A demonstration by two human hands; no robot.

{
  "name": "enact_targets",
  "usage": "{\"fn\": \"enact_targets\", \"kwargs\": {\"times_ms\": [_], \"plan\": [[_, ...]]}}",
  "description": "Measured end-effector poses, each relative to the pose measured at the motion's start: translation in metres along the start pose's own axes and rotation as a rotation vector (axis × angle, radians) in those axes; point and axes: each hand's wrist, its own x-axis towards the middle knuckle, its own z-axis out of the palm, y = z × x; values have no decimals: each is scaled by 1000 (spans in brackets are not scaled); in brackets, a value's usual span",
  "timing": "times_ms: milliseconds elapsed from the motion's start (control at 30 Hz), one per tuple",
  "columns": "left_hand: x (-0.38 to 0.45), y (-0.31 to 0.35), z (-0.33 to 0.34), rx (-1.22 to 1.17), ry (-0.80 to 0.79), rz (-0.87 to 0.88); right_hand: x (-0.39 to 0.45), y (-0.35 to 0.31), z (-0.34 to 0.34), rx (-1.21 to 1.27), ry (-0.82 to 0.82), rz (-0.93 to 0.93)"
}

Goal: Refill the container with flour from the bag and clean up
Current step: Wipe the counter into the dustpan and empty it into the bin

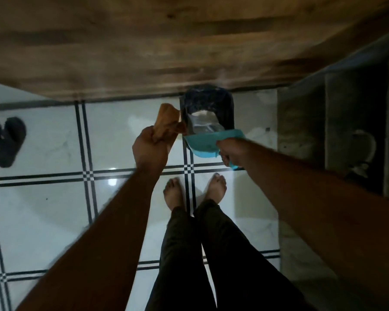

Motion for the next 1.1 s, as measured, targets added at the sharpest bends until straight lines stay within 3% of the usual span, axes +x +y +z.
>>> {"fn": "enact_targets", "kwargs": {"times_ms": [300, 533, 667, 933, 1100], "plan": [[1, -25, 0, 72, 17, -61, 9, -1, 5, 89, 50, -90], [21, -38, 18, 53, 20, -32, 44, 44, 32, 155, 184, -245], [39, -52, 33, -92, -36, -115, 72, 71, 56, -23, 208, -338], [44, -73, 59, -92, -47, 2, 147, 120, 92, 78, 233, -248], [45, -102, 70, -88, -49, -45, 167, 106, 91, 26, 197, -298]]}}
